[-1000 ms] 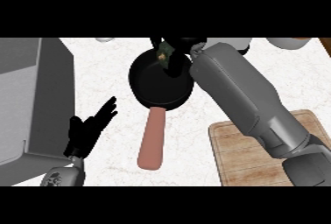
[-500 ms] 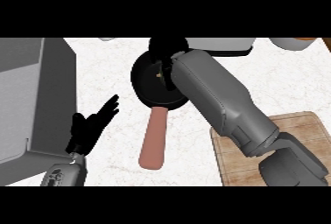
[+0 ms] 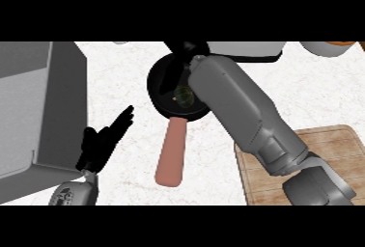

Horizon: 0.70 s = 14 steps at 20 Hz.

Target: Pick the squash from the cutting board and place it in the pot

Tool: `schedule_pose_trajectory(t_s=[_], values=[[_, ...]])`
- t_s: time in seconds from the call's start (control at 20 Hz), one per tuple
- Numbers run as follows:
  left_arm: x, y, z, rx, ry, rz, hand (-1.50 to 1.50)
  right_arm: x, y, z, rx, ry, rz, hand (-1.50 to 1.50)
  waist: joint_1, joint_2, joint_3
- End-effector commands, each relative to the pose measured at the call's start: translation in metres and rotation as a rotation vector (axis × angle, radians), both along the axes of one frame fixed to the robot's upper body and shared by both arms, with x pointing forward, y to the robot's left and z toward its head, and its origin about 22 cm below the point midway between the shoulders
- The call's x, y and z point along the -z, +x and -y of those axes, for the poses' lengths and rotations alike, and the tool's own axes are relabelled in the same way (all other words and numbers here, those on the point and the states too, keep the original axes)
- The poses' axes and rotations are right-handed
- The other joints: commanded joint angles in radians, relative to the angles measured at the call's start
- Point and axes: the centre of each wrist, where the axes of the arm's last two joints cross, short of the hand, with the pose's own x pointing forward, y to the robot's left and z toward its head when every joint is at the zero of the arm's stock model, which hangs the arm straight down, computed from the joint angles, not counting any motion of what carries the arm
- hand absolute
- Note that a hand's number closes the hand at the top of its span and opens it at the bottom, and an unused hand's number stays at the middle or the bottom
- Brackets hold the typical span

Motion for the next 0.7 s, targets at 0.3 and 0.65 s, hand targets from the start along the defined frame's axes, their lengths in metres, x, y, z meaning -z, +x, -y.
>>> schedule_pose_trajectory(t_s=[0.3,0.65], values=[[-0.002,-0.003,-0.004,-0.031,0.004,-0.017,0.0,-0.029,0.015,0.023,0.294,0.585,0.073,-1.5,-0.022,-0.001,-0.001],[0.006,-0.013,-0.004,-0.043,0.008,-0.024,0.0,-0.051,0.037,0.099,0.318,0.773,0.1,-1.5,-0.034,-0.005,-0.001]])
